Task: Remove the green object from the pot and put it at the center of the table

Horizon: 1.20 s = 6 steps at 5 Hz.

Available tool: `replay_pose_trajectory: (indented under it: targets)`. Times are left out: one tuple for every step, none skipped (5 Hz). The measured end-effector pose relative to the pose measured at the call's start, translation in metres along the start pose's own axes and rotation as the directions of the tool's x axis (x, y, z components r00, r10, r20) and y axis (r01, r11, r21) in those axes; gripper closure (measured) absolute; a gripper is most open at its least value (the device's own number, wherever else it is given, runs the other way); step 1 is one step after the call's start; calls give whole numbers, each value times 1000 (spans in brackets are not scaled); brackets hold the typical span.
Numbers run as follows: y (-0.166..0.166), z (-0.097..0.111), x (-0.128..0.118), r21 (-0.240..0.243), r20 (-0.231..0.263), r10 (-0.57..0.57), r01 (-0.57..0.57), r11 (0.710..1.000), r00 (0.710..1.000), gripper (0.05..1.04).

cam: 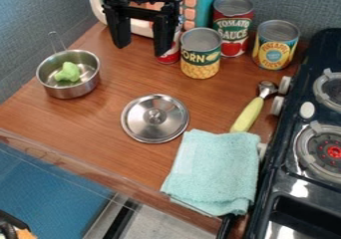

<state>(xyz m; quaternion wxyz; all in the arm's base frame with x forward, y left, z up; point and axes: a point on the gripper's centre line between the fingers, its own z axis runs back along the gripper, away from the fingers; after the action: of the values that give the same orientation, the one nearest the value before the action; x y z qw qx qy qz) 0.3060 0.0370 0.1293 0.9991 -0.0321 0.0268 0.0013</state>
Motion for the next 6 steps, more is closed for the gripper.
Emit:
replay_pose_trajectory:
  targets:
    - [1, -13, -1, -6, -42, -1, 0, 1000, 999, 83]
    - [20, -25, 1, -1, -61, 37, -37, 999, 997, 83]
    - [39, -33, 4, 14, -67, 81, -80, 997, 994, 83]
    - [65, -40, 8, 41, -46, 139, -137, 990, 989, 83]
    - [101, -42, 4, 84, 6, 234, -233, 969, 972, 83]
    - [116, -55, 3, 95, -4, 271, -270, 958, 962, 83]
